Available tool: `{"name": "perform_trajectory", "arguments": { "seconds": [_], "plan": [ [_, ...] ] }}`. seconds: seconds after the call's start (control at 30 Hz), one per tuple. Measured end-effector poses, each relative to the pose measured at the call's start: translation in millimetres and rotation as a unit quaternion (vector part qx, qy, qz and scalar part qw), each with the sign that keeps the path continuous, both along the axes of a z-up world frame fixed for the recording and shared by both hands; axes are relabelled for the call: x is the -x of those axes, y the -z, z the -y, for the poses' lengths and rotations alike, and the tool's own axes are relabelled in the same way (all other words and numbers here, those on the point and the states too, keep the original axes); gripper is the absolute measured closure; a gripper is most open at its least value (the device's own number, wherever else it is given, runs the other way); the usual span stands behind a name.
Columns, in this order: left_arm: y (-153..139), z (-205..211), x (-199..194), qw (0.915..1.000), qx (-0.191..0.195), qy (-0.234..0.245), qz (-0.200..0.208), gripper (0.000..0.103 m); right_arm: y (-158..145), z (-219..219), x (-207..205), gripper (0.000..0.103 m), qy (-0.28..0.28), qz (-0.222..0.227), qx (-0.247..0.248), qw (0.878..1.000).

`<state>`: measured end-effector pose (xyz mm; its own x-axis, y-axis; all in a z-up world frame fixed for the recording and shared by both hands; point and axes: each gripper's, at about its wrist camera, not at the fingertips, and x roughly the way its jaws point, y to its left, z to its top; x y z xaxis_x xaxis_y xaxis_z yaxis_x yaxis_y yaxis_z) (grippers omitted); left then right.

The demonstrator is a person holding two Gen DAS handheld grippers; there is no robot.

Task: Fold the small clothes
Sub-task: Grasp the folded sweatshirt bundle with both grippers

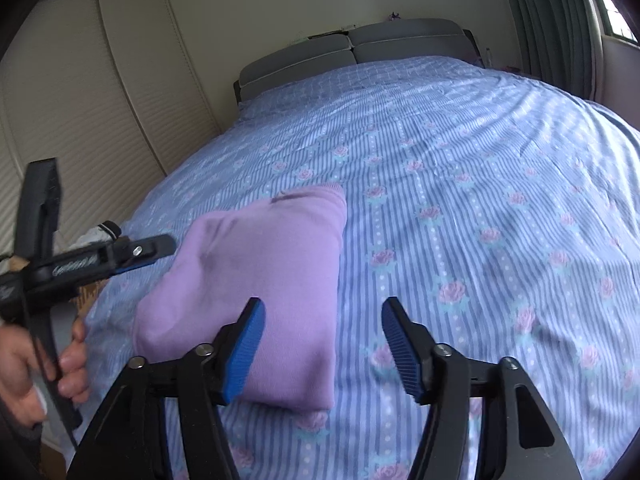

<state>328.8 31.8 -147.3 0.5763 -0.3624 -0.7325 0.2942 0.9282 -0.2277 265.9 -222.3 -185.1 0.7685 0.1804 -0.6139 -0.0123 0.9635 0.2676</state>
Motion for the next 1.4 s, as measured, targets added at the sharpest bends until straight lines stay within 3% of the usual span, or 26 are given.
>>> {"name": "perform_trajectory", "arguments": {
  "seconds": [0.37, 0.63, 0.7, 0.77, 0.87, 0.97, 1.1, 1.2, 1.4],
  "plan": [
    [43, -9, -5, 0.9988, -0.006, -0.021, -0.043, 0.039, 18, -8, -23, 0.04, 0.006, -0.058, 0.072, 0.996],
    [39, -11, 0, 0.9985, 0.008, -0.036, -0.042, 0.038, 12, -7, -21, 0.038, 0.001, -0.061, 0.072, 0.996],
    [30, -16, 9, 0.9981, 0.012, -0.045, -0.04, 0.037, 7, -4, -20, 0.038, 0.0, -0.061, 0.058, 0.996],
    [20, -19, 21, 0.9976, 0.019, -0.057, -0.033, 0.028, 4, -1, -17, 0.037, -0.008, -0.063, 0.036, 0.997],
    [10, -21, 41, 0.9967, 0.032, -0.069, -0.029, 0.022, -2, 5, -16, 0.03, -0.031, -0.068, -0.002, 0.997],
    [14, -23, 57, 0.9936, 0.06, -0.082, -0.05, 0.02, -4, 13, -21, 0.028, -0.055, -0.079, -0.045, 0.994],
    [35, -22, 57, 0.9878, 0.083, -0.093, -0.093, 0.02, 3, 26, -38, 0.028, -0.085, -0.122, -0.107, 0.983],
    [51, -29, 54, 0.978, 0.129, -0.105, -0.126, 0.02, 17, 31, -51, 0.028, -0.1, -0.162, -0.146, 0.971],
    [64, -31, 48, 0.9675, 0.175, -0.105, -0.149, 0.02, 39, 32, -72, 0.028, -0.118, -0.213, -0.188, 0.951]
  ]
}}
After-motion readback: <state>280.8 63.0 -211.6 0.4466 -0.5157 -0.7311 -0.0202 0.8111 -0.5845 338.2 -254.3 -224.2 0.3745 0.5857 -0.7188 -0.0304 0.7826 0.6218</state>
